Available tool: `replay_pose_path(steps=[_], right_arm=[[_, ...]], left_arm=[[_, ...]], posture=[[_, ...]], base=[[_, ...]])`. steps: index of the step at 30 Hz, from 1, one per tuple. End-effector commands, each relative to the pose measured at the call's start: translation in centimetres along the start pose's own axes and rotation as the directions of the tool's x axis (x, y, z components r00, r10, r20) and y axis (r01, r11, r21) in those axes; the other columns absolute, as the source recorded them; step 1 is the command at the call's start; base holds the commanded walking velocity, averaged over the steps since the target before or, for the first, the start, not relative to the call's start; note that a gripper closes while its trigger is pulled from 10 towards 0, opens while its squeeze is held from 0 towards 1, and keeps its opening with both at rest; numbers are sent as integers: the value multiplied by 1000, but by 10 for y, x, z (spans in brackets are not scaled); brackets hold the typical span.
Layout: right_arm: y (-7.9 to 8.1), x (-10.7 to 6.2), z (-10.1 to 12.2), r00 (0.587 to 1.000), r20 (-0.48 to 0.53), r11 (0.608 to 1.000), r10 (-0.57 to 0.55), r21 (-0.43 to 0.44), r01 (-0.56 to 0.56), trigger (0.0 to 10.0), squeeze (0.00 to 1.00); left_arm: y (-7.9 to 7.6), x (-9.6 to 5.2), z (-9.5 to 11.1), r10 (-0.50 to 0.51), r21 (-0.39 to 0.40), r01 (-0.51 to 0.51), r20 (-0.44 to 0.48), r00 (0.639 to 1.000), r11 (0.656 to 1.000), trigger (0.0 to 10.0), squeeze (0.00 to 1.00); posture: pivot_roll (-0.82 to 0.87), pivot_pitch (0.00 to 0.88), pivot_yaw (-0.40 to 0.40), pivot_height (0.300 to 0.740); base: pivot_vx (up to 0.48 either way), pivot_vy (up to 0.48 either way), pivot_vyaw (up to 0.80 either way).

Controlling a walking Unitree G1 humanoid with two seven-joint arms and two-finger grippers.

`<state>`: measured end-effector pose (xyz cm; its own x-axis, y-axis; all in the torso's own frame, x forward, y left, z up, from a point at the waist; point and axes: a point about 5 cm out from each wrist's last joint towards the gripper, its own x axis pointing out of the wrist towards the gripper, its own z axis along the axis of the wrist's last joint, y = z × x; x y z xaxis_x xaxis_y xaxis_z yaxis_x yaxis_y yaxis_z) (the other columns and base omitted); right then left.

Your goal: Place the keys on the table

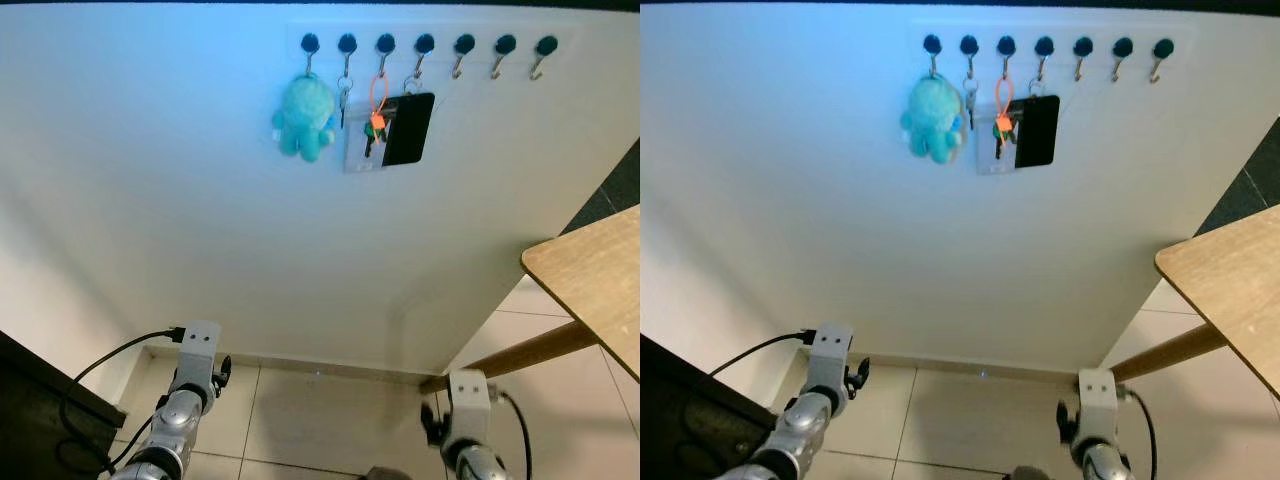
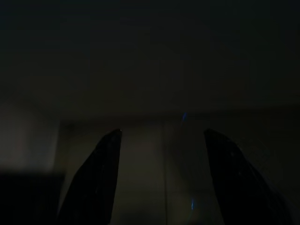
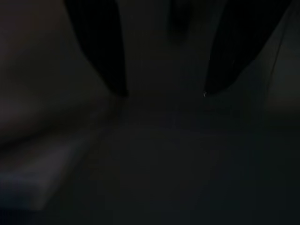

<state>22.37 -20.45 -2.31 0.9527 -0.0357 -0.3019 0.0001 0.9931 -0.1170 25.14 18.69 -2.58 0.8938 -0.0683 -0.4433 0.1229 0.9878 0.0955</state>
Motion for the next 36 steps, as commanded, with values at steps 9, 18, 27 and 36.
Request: replay_pose_path(steps=[9, 18, 27, 36], right_arm=[[2, 19, 130, 814, 579, 999, -43, 41, 23, 10000, 0], [12, 22, 235, 622, 782, 990, -29, 108, -90, 10000, 1000], [22, 25, 287, 556, 828, 965, 76, 78, -249, 10000, 0], [33, 31, 301, 565, 804, 957, 186, -19, -288, 10000, 0]], left_arm=[[9, 4, 78, -45, 0, 50, 409, 911, 999, 10000, 255], [-12, -3, 144, -91, -1, 119, 646, 758, 993, 10000, 176], [-22, -13, 179, -106, -30, 187, 730, 675, 982, 10000, 94], [-41, -28, 199, -239, 67, 298, 772, 589, 952, 10000, 0]], posture=[[17, 68, 30, 740], [20, 69, 28, 740], [14, 70, 26, 740], [20, 72, 19, 740]], base=[[0, 0, 0], [0, 0, 0], [0, 0, 0], [0, 0, 0]])
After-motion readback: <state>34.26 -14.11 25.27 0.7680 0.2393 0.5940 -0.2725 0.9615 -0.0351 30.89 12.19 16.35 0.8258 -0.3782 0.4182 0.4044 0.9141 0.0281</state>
